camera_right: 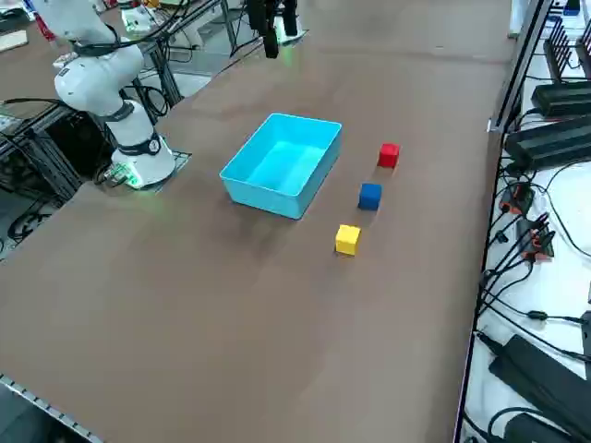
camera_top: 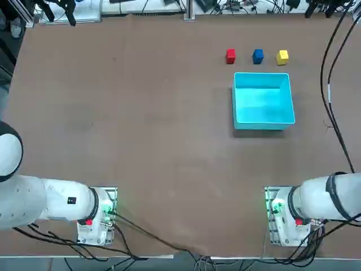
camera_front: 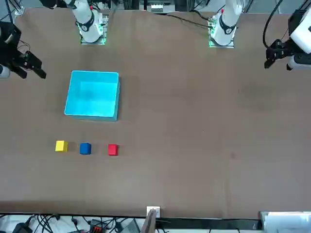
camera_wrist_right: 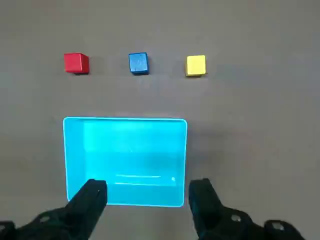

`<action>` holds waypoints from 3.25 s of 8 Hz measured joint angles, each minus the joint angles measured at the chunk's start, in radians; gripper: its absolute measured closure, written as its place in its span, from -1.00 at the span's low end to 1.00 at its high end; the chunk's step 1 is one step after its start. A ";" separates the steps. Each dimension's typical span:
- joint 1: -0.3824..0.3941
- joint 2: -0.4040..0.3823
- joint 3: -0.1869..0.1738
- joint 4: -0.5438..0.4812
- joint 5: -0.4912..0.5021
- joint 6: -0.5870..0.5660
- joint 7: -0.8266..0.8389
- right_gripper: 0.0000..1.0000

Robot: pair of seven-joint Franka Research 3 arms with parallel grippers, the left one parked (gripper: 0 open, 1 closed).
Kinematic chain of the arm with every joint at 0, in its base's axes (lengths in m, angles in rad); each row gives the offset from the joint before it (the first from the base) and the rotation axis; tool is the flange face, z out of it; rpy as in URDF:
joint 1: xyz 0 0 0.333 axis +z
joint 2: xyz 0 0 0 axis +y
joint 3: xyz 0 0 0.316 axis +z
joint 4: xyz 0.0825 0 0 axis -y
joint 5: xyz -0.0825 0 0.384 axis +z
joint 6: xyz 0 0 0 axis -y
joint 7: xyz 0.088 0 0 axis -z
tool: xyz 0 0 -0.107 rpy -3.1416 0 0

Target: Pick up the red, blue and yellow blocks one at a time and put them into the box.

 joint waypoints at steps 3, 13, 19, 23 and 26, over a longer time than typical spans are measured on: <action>0.002 0.004 0.009 0.007 0.003 0.002 -0.001 -1.00; 0.248 0.647 0.037 0.322 0.005 0.379 0.140 -1.00; 0.320 0.871 0.025 0.419 -0.058 0.501 0.249 -1.00; 0.326 0.925 0.018 0.432 -0.119 0.503 0.308 -1.00; 0.327 0.934 0.019 0.432 -0.116 0.522 0.338 -1.00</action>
